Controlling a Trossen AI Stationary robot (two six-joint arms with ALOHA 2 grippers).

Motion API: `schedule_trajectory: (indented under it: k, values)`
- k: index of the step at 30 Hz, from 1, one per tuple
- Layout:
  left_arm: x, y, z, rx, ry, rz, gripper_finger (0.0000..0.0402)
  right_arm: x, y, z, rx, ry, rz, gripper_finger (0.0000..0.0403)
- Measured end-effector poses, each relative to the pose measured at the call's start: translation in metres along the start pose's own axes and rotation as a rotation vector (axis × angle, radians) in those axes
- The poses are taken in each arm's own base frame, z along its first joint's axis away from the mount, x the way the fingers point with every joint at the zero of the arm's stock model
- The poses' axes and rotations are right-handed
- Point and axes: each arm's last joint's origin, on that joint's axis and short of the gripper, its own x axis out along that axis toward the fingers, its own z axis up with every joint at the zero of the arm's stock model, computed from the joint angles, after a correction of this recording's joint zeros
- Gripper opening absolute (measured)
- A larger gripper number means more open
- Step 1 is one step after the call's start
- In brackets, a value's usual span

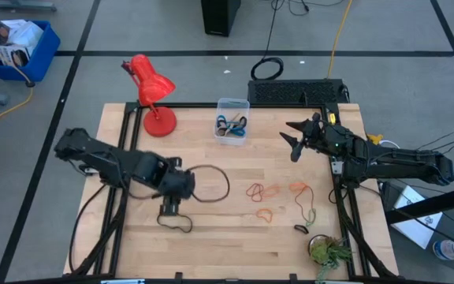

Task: Pick and place rubber bands into bin
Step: Put the black rubber band into the transparent bin

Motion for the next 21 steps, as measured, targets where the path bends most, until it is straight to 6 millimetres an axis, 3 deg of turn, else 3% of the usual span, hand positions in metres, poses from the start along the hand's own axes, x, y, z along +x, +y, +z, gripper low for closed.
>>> schedule_trajectory:
  k: [10,21]
  values:
    - [0.055,-0.036,0.002,0.053,0.129,0.063,0.0202,0.000,0.000,0.000,0.001,-0.003,0.000,0.0208]
    - [0.118,-0.046,-0.017,0.057,0.084,-0.038,0.0202,0.000,0.000,0.001,0.002,-0.006,0.000,0.0208]
